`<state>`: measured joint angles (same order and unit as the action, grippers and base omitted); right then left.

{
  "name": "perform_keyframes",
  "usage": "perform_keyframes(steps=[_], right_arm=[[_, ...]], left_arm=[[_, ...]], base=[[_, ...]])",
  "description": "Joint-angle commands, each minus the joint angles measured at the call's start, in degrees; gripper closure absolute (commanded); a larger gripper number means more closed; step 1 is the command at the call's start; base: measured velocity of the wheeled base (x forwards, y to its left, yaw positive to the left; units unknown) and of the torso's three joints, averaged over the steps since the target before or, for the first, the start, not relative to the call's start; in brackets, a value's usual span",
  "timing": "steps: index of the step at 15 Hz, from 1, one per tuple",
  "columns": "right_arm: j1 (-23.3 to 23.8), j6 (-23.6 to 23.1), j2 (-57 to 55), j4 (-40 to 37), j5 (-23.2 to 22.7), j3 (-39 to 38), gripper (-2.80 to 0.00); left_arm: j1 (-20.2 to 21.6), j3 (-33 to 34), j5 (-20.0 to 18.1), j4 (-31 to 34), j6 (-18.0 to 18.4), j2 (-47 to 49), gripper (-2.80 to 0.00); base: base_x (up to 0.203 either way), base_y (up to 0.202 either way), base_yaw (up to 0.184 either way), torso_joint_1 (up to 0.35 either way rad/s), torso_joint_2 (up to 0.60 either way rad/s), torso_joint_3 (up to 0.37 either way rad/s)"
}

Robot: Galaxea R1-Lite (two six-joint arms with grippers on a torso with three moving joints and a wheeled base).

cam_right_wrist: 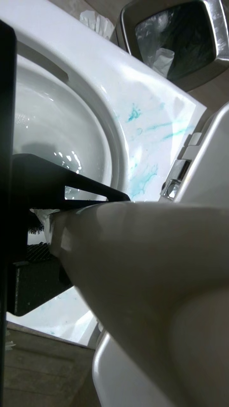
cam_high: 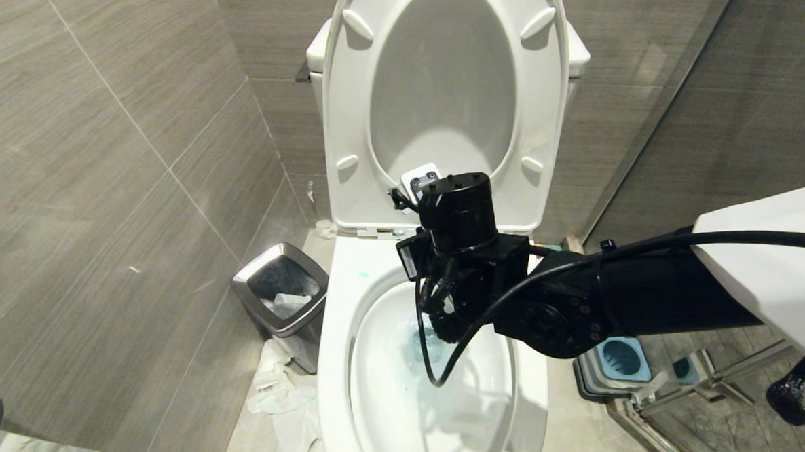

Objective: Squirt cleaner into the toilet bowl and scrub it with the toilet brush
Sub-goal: Scrub the toilet bowl

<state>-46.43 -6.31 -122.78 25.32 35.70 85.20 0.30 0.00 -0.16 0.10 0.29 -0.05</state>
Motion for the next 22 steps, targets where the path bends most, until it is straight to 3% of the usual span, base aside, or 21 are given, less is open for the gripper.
perform_keyframes(steps=[1,9,18,22], right_arm=[[0.02,1.03,-1.88,0.17,0.09,0.28,0.00],[0.90,8.41,-15.65,0.16,0.16,7.87,0.00],[0.37,9.65,-5.45,-0.18,0.42,6.29,0.00],[0.43,9.74,-8.77,0.04,0.51,5.77,0.00]], left_arm=[[0.05,0.09,-0.01,-0.01,-0.03,0.05,0.00],[0.05,0.09,-0.01,-0.01,-0.03,0.05,0.00],[0.05,0.09,-0.01,-0.01,0.04,0.05,0.00],[0.05,0.09,-0.01,-0.01,-0.03,0.05,0.00]], base=[[0.000,0.000,0.000,0.000,0.00,0.000],[0.000,0.000,0.000,0.000,0.00,0.000],[0.000,0.000,0.000,0.000,0.00,0.000],[0.000,0.000,0.000,0.000,0.00,0.000]])
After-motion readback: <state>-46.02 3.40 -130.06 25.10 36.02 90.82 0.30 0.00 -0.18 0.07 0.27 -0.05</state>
